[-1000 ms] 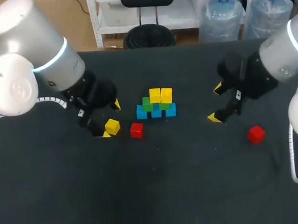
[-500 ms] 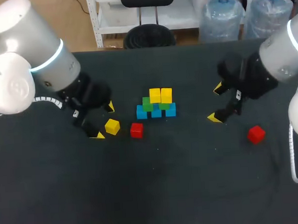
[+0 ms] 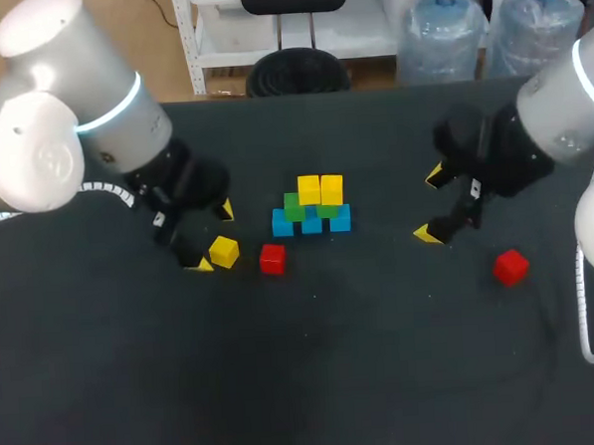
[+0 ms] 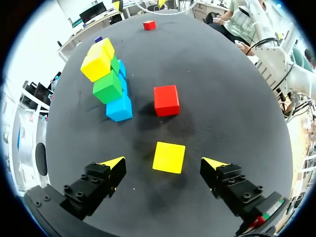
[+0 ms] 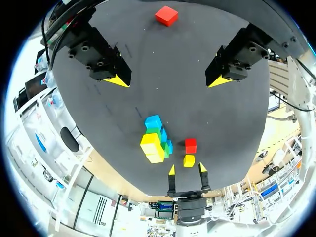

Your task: Place the blue cubes, place green cubes on the blue cubes, place the yellow cubes on the green cubes, then place the red cubes on the yellow cubes, and place purple cube on the red cubes.

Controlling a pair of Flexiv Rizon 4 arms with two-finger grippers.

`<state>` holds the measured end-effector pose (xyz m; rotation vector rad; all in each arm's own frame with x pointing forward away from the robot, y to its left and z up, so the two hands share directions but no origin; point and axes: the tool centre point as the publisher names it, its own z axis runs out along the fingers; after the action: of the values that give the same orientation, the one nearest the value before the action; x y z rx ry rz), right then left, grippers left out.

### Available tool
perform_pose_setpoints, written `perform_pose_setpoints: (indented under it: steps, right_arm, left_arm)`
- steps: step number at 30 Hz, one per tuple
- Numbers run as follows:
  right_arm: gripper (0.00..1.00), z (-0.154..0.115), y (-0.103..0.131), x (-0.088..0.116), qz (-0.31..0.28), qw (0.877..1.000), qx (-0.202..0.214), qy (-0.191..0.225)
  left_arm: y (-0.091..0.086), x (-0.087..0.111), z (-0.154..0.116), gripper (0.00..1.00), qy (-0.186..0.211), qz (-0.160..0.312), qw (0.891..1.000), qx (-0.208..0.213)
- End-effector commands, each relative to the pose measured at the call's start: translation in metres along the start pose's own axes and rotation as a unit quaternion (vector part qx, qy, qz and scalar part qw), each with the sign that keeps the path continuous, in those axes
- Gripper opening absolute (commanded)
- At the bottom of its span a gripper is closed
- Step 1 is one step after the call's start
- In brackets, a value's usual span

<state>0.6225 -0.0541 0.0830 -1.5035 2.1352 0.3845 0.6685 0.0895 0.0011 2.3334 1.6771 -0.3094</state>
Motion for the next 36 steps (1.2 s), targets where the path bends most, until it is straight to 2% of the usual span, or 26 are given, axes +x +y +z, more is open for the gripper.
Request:
perform_pose_setpoints:
  steps: [1, 2, 5, 8, 9, 10, 14, 17, 19, 20, 21, 28, 36]
  right_arm:
    - [1.00, 0.000, 0.001, 0.000, 0.000, 1.000, 0.001, 0.000]
    - [1.00, 0.000, 0.001, 0.000, 0.000, 1.000, 0.001, 0.000]
    - [1.00, 0.000, 0.001, 0.000, 0.000, 1.000, 0.001, 0.000]
    - [1.00, 0.000, 0.001, 0.000, 0.000, 1.000, 0.001, 0.000]
    - [1.00, 0.000, 0.001, 0.000, 0.000, 1.000, 0.001, 0.000]
    - [1.00, 0.000, 0.001, 0.000, 0.000, 1.000, 0.001, 0.000]
    - [1.00, 0.000, 0.001, 0.000, 0.000, 1.000, 0.001, 0.000]
    - [1.00, 0.000, 0.001, 0.000, 0.000, 1.000, 0.001, 0.000]
    - [1.00, 0.000, 0.001, 0.000, 0.000, 1.000, 0.001, 0.000]
    - [1.00, 0.000, 0.001, 0.000, 0.000, 1.000, 0.001, 0.000]
    - [1.00, 0.000, 0.001, 0.000, 0.000, 1.000, 0.001, 0.000]
    - [1.00, 0.000, 0.001, 0.000, 0.000, 1.000, 0.001, 0.000]
    - [1.00, 0.000, 0.001, 0.000, 0.000, 1.000, 0.001, 0.000]
  left_arm:
    - [0.005, 0.001, 0.002, 1.00, -0.001, 0.001, 1.000, 0.004]
    - [0.005, 0.001, 0.002, 0.91, -0.001, 0.002, 1.000, 0.005]
    - [0.006, 0.001, 0.003, 0.76, -0.002, 0.001, 1.000, 0.006]
    - [0.007, 0.001, 0.003, 0.68, -0.002, 0.001, 1.000, 0.006]
    - [0.007, 0.000, 0.002, 0.54, -0.003, 0.001, 1.000, 0.006]
    - [0.007, 0.000, 0.001, 0.48, -0.003, 0.001, 1.000, 0.006]
    - [0.007, 0.000, 0.001, 0.48, 0.000, 0.002, 1.000, 0.009]
    - [0.005, -0.001, 0.001, 0.41, 0.000, 0.002, 1.000, 0.011]
    - [0.004, -0.001, 0.002, 0.24, 0.000, 0.002, 1.000, 0.012]
    - [0.003, -0.001, 0.002, 0.10, 0.000, 0.002, 1.000, 0.013]
    - [0.003, -0.001, 0.002, 0.00, 0.001, 0.000, 1.000, 0.013]
    - [0.001, -0.002, -0.003, 0.00, 0.004, -0.016, 1.000, 0.006]
    - [-0.002, -0.010, -0.025, 0.00, 0.010, -0.064, 0.998, -0.021]
